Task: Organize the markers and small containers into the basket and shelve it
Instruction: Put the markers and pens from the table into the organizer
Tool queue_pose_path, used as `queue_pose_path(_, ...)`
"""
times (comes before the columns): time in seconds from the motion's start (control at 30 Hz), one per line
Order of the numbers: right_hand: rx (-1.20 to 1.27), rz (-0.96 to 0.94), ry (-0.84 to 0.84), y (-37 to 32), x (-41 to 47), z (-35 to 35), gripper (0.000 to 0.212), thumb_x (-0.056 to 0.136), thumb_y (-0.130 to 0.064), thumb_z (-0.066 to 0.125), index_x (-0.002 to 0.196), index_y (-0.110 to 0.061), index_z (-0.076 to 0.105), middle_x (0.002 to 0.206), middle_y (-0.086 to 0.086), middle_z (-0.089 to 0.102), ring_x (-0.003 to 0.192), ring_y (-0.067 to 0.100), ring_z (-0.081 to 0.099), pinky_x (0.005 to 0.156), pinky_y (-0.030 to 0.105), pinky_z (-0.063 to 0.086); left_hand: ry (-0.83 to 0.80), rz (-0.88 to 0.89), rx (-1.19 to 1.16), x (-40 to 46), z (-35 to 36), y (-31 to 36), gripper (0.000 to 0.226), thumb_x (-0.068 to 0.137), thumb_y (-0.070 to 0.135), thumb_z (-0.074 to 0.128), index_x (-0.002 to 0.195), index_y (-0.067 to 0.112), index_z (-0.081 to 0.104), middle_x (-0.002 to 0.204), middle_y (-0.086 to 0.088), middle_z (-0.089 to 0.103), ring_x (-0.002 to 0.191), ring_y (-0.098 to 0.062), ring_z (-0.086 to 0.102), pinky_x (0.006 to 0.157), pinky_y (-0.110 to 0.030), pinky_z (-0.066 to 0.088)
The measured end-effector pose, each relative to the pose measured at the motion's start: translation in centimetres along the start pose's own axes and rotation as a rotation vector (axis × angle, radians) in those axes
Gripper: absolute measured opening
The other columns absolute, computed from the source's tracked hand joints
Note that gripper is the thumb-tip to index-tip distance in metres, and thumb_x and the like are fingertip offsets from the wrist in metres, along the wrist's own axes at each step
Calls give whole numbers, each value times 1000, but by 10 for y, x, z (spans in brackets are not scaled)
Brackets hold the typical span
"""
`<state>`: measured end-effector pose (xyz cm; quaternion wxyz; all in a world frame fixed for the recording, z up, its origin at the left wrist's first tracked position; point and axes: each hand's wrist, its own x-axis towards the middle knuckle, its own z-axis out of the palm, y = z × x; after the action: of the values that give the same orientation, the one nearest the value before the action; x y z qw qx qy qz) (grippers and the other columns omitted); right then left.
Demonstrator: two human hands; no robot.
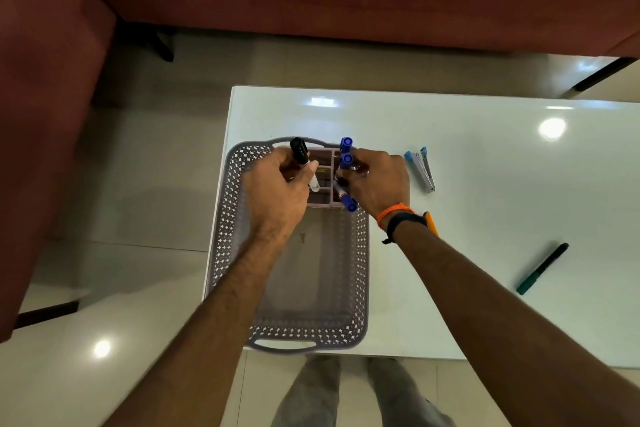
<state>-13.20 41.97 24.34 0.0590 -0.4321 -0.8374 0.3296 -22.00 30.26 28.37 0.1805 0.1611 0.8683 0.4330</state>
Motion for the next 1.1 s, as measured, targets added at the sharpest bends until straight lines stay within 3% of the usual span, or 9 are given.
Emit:
queue_pose_path(0.1,17,1,-4,-2,2,0,26,84,-29,68,110,-23,69,95,1,74,86,20,65,84,38,55,3,0,-4,0,0,0,28,81,21,74,106,11,71,96,1,73,82,-6,65,64,4,43)
queue_pose_path(0.3,215,75,72,5,-4,1,26,84,-28,69,107,-16,70,100,1,73,89,17,66,91,41,54,-15,7,-15,-3,3,6,28,81,23,74,107,12,70,97,3,73,85,-5,67,67,-3,45)
queue_pose_path(0.47,267,112,57,3,-3,-2,30,83,-25,72,109,-12,67,104,5,72,86,15,64,94,38,53,20,-18,-34,-5,3,5,29,80,23,75,107,14,71,90,12,67,77,6,60,67,-1,44)
queue_pose_path(0.7,319,100,44,7,-3,-6,24,85,-16,68,108,-10,68,102,6,74,90,17,68,93,40,55,-3,19,-78,-8,16,14,25,77,23,78,101,14,73,90,7,73,81,-1,68,72,-9,54)
queue_pose_path(0.8,359,131,26,10,-1,-6,23,85,-15,68,107,-9,68,102,7,74,91,19,69,93,39,55,-51,45,-46,-9,31,13,24,76,18,79,99,15,74,87,9,72,76,8,64,68,-3,51)
queue_pose_path(0.87,376,144,20,13,1,-6,19,86,-13,66,105,-10,69,100,6,74,91,19,69,93,38,55,-105,36,18,-8,43,3,24,76,9,78,99,12,75,87,5,73,73,4,65,69,-6,53)
queue_pose_path(0.97,393,161,19,16,2,-6,16,87,-13,66,102,-12,70,98,4,74,91,16,68,92,35,55,-130,-1,172,-5,54,-12,25,74,2,74,94,16,77,86,-2,75,77,-14,69,75,-32,61)
queue_pose_path(1.03,389,161,11,18,2,-6,15,88,-13,65,102,-11,70,99,5,73,91,15,66,91,34,55,-136,9,226,-3,58,-11,26,75,2,71,96,17,77,88,-4,75,77,-17,69,75,-34,61)
queue_pose_path(1.1,386,154,5,21,3,-7,14,89,-13,65,102,-11,71,98,4,73,89,13,65,91,32,55,-167,1,247,0,60,-5,25,78,6,72,101,16,76,91,-4,75,76,-14,66,74,-24,58)
